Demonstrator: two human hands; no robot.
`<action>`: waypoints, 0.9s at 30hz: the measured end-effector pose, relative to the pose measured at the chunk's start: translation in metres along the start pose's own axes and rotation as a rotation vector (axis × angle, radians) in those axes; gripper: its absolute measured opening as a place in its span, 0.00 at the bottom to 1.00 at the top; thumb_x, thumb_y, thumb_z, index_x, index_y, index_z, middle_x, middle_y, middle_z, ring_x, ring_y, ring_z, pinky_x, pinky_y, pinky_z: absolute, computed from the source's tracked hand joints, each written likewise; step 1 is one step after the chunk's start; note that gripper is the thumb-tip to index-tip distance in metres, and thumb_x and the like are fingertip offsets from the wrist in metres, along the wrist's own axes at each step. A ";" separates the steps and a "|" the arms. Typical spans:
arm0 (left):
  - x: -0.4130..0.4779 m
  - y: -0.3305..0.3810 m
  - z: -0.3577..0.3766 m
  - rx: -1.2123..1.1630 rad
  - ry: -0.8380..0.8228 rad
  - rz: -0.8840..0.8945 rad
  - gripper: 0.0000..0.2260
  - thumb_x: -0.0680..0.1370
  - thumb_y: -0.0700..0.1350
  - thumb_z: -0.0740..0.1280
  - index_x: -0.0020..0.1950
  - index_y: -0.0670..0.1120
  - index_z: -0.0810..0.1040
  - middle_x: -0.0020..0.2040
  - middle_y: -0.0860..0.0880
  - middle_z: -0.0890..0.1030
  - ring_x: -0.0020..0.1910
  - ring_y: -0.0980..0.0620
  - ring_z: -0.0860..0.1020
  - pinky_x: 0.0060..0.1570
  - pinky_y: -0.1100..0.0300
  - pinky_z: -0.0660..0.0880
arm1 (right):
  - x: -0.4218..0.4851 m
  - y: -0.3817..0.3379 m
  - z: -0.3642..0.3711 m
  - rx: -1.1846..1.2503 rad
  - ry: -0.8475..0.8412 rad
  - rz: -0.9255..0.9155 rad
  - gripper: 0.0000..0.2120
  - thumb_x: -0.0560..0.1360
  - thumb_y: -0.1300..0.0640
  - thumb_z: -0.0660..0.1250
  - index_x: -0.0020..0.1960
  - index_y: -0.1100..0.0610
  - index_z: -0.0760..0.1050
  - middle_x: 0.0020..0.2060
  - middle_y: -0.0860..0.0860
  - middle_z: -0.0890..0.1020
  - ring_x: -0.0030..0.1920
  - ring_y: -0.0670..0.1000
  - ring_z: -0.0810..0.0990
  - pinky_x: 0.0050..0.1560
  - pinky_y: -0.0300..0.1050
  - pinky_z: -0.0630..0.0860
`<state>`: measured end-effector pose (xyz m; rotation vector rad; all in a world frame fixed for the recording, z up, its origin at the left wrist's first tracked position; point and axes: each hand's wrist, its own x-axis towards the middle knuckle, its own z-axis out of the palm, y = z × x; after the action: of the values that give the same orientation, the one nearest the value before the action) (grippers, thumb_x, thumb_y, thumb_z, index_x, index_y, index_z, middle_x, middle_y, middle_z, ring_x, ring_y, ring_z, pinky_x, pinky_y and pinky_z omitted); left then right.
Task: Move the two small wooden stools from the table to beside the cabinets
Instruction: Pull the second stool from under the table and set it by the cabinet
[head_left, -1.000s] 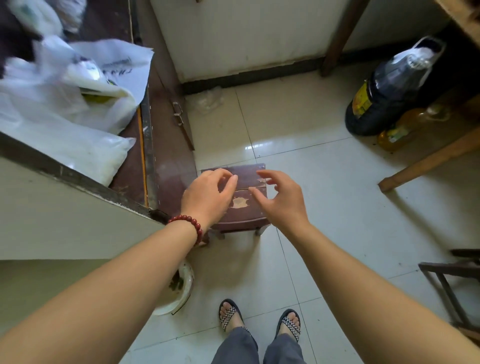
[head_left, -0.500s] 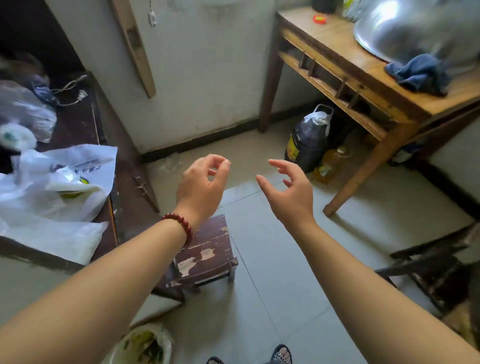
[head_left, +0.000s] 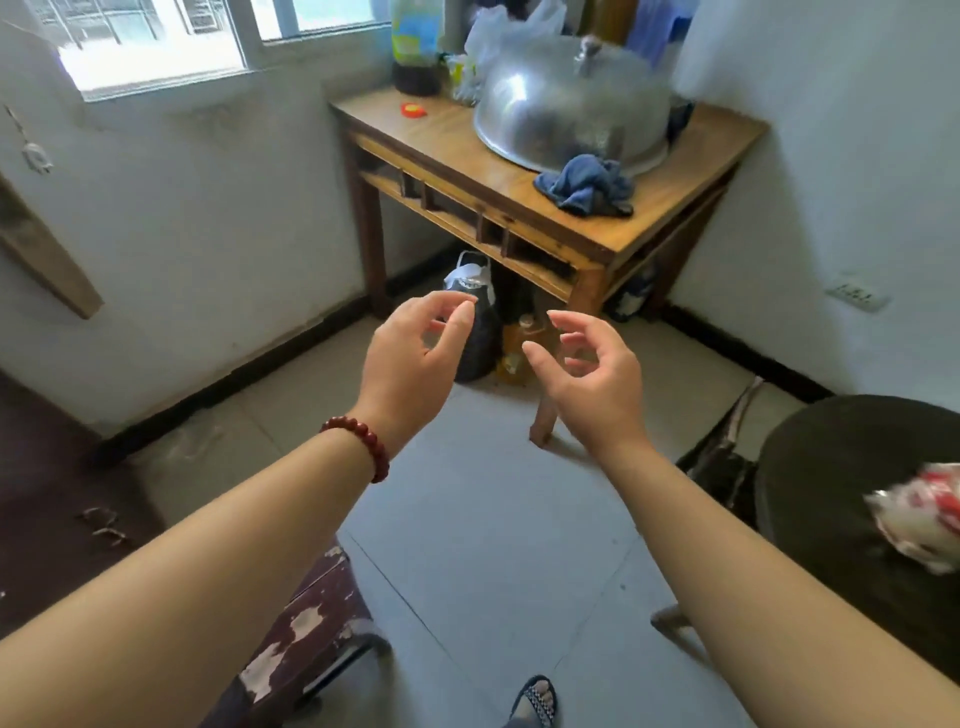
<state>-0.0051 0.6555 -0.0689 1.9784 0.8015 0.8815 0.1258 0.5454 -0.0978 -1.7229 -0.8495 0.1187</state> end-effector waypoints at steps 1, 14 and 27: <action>0.011 0.006 0.009 -0.013 -0.003 0.011 0.13 0.78 0.51 0.60 0.56 0.48 0.79 0.51 0.50 0.80 0.43 0.58 0.75 0.37 0.79 0.68 | 0.010 0.004 -0.010 -0.001 0.016 0.009 0.15 0.69 0.47 0.72 0.55 0.45 0.76 0.49 0.37 0.76 0.51 0.39 0.75 0.45 0.34 0.75; 0.122 0.044 0.128 -0.134 -0.156 0.052 0.13 0.78 0.52 0.58 0.57 0.49 0.76 0.49 0.53 0.80 0.45 0.59 0.78 0.39 0.71 0.72 | 0.122 0.064 -0.093 -0.026 0.172 0.103 0.16 0.70 0.47 0.71 0.57 0.46 0.76 0.55 0.44 0.78 0.54 0.42 0.75 0.47 0.32 0.72; 0.276 0.039 0.207 -0.192 -0.572 0.242 0.10 0.78 0.57 0.57 0.54 0.59 0.75 0.49 0.61 0.79 0.49 0.65 0.76 0.43 0.72 0.70 | 0.228 0.105 -0.091 -0.027 0.507 0.181 0.12 0.71 0.51 0.72 0.53 0.44 0.76 0.52 0.39 0.77 0.54 0.40 0.75 0.53 0.41 0.75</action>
<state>0.3227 0.7675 -0.0442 2.0286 0.1475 0.4555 0.3868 0.5982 -0.0817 -1.7441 -0.3229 -0.2040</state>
